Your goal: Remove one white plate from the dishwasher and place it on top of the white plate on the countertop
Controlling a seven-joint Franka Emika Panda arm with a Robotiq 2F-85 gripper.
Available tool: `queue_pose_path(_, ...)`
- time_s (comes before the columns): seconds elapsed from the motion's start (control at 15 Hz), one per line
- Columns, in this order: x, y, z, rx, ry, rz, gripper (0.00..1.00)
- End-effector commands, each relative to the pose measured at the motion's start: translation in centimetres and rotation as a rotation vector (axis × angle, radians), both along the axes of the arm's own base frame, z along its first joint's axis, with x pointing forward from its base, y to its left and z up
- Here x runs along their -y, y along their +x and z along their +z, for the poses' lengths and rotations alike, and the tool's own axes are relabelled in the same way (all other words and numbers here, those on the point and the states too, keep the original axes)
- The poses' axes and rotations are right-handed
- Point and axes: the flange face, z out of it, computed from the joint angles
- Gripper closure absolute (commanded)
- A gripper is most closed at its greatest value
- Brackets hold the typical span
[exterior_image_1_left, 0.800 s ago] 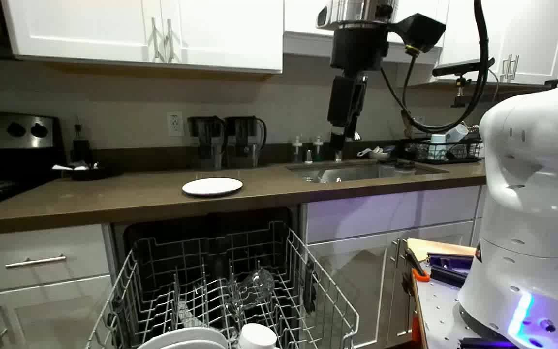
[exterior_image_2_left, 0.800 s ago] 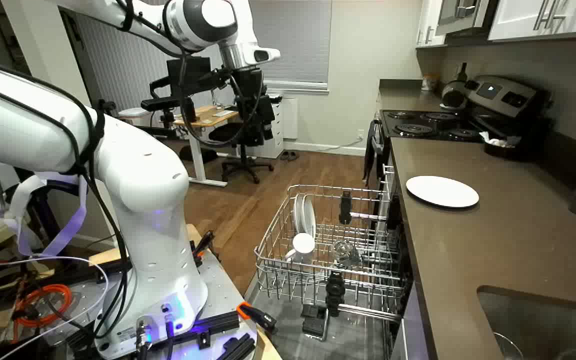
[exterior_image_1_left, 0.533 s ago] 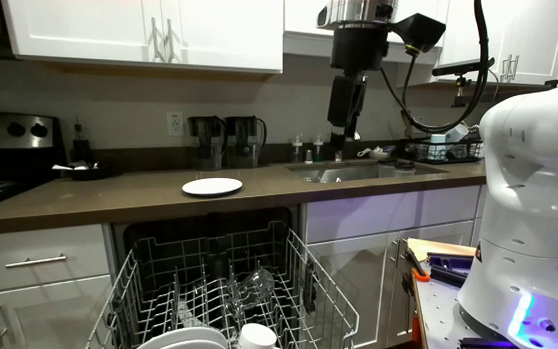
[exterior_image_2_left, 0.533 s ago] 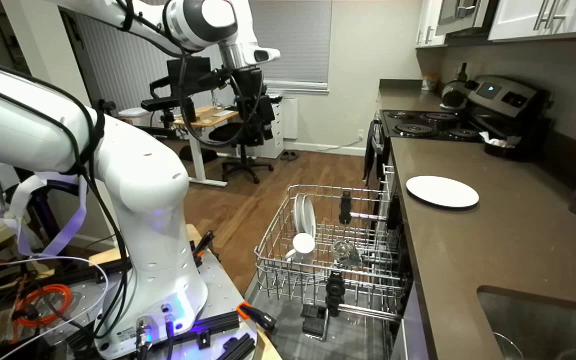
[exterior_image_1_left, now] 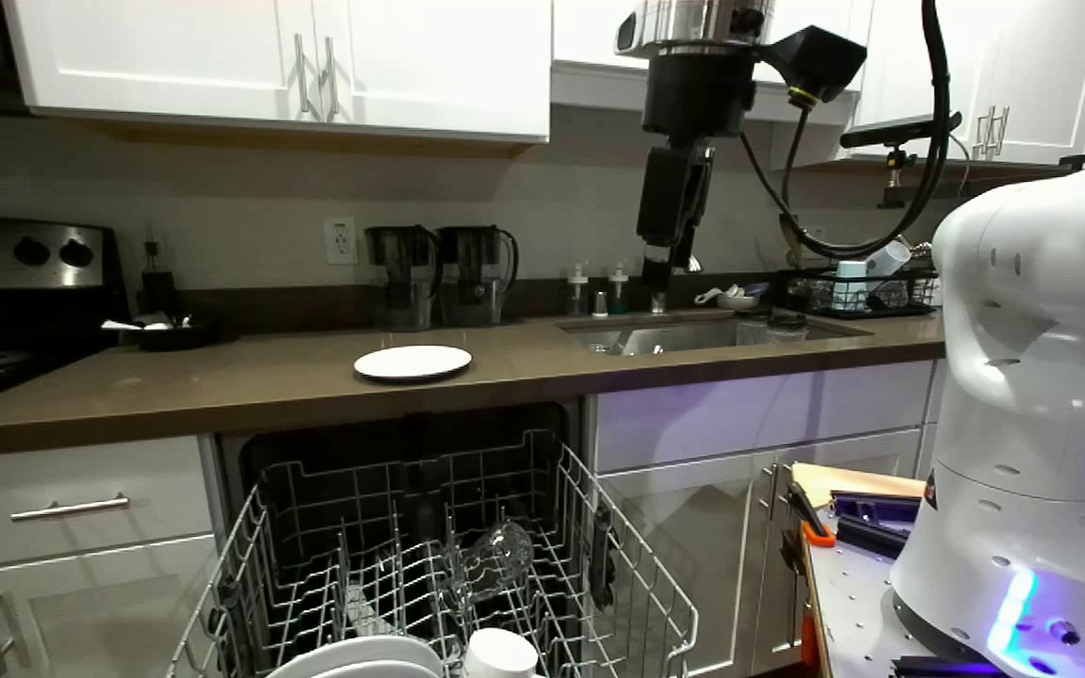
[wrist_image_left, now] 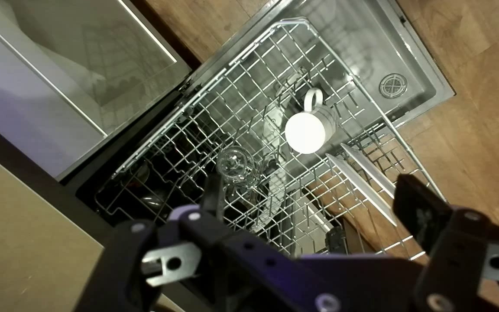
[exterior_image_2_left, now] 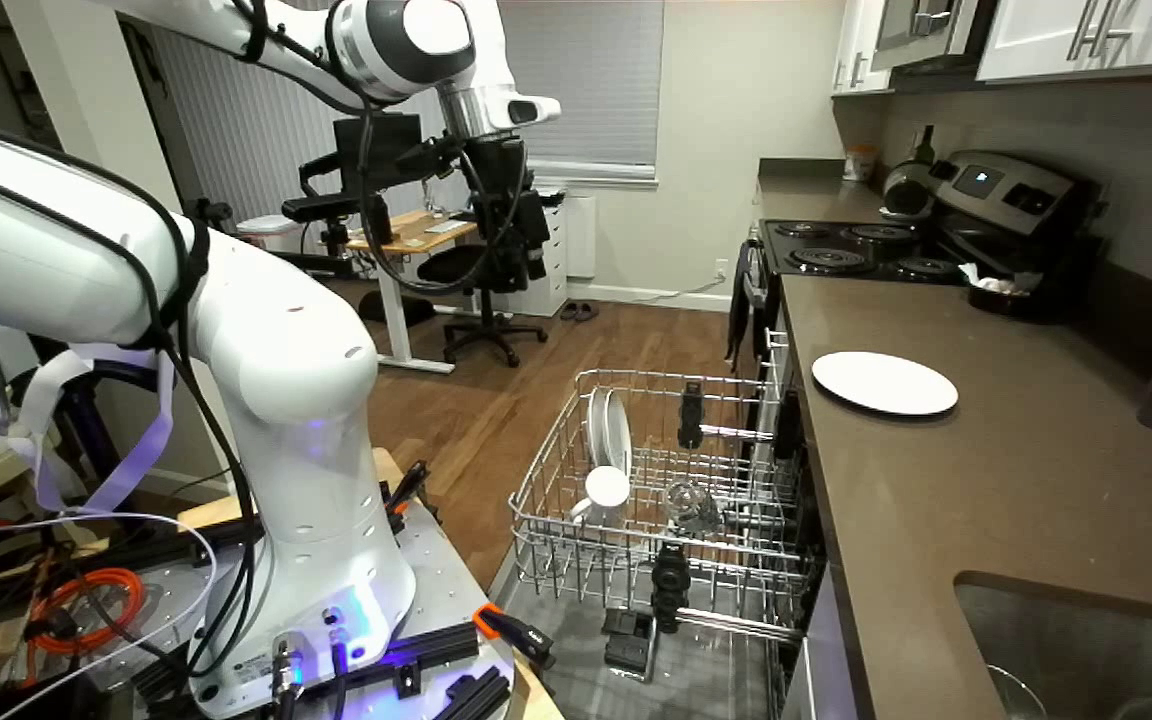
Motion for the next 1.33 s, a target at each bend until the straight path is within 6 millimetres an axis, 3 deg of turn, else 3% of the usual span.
queue_pose_path(0.0, -0.1, 0.3, -0.2, -0.001, 0.003, 0.006, 0.0)
queue_pose_path(0.27, -0.7, 2.8, -1.1, 0.003, 0.01, 0.053, 0.0)
queue_pose_path(0.53, -1.9, 6.8, -2.7, 0.011, 0.007, 0.159, 0.0)
queue_pose_path(0.93, -4.4, 15.2, -6.5, -0.012, 0.015, 0.424, 0.0)
queue_pose_path(1.27, -5.8, 23.2, -10.8, -0.073, -0.023, 0.545, 0.0)
